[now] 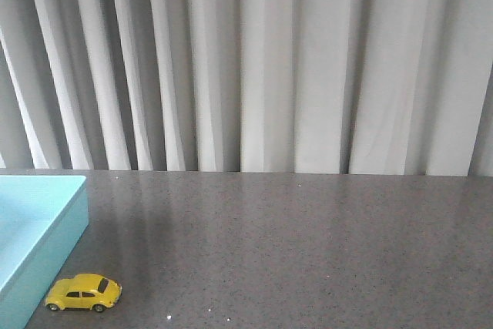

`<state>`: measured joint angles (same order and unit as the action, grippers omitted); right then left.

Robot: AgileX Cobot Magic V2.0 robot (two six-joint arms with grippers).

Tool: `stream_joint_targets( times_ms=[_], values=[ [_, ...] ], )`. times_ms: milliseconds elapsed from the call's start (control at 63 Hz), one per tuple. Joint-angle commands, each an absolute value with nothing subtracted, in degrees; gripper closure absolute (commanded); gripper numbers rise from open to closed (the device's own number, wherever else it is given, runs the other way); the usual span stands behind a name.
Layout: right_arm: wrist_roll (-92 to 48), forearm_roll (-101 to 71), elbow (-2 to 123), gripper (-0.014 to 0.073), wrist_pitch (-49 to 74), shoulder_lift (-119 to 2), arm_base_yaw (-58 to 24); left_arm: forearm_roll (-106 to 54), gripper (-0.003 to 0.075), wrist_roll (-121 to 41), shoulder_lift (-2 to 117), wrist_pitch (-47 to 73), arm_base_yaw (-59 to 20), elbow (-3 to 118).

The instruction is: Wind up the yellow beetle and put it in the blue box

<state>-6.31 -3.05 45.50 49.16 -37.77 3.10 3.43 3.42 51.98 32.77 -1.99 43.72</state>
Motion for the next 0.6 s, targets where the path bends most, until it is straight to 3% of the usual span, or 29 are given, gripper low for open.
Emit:
stream_joint_targets(
  times_ms=[0, 334, 588],
  values=[
    [-6.29, -3.32, 46.84, 0.0036, 45.88, -37.75, 3.02, 2.14, 0.0182, 3.92, 51.68, 29.32, -2.00, 45.60],
    [-6.29, -3.32, 46.84, 0.0036, 45.88, -37.75, 3.02, -0.83, 0.0182, -7.24, 54.86, 37.58, -2.00, 53.85],
    [-6.29, -3.32, 46.84, 0.0036, 45.95, -37.75, 3.02, -11.96, 0.0182, -33.30, 65.17, 48.65, -2.00, 66.77]
  ],
)
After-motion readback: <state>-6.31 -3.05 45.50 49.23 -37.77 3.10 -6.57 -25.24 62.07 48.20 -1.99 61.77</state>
